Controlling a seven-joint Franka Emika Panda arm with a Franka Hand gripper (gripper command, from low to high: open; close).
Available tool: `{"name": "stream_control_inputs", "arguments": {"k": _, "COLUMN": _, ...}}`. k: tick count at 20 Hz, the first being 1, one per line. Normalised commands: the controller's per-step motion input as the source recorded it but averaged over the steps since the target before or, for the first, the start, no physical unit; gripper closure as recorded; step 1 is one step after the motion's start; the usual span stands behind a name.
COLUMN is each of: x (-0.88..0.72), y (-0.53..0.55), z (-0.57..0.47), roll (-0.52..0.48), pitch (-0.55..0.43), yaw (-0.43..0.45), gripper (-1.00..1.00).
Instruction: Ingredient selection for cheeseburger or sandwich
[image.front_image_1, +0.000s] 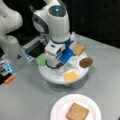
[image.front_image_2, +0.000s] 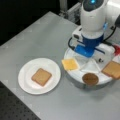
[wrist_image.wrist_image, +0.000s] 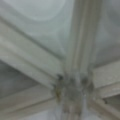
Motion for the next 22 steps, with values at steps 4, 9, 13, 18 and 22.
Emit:
{"name": "stream_control_inputs", "arguments": {"k": 4, "x": -0.06, "y": 0.02, "z": -0.07, "roll": 0.007, "pitch": -0.085, "yaw": -0.023, "gripper": -1.00}}
{"name": "stream_control_inputs", "arguments": {"k": 9, "x": -0.08, "y": 0.00, "z": -0.05, "roll": -0.041, "pitch": -0.082, "yaw": 0.025, "gripper": -1.00}}
{"name": "stream_control_inputs", "arguments": {"k": 13, "x": -0.10, "y": 0.00, "z": -0.11, "roll": -0.149, "pitch": -0.114, "yaw": 0.202, "gripper": -1.00}}
{"name": "stream_control_inputs", "arguments": {"k": 18, "x": -0.11, "y": -0.02, "z": -0.17, "roll": -0.217, "pitch": -0.097, "yaw": 0.384, "gripper": -1.00}}
{"name": "stream_control_inputs", "arguments": {"k": 22, "x": -0.12, "y": -0.04, "z": -0.19, "roll": -0.097, "pitch": -0.143, "yaw": 0.445, "gripper": -1.00}}
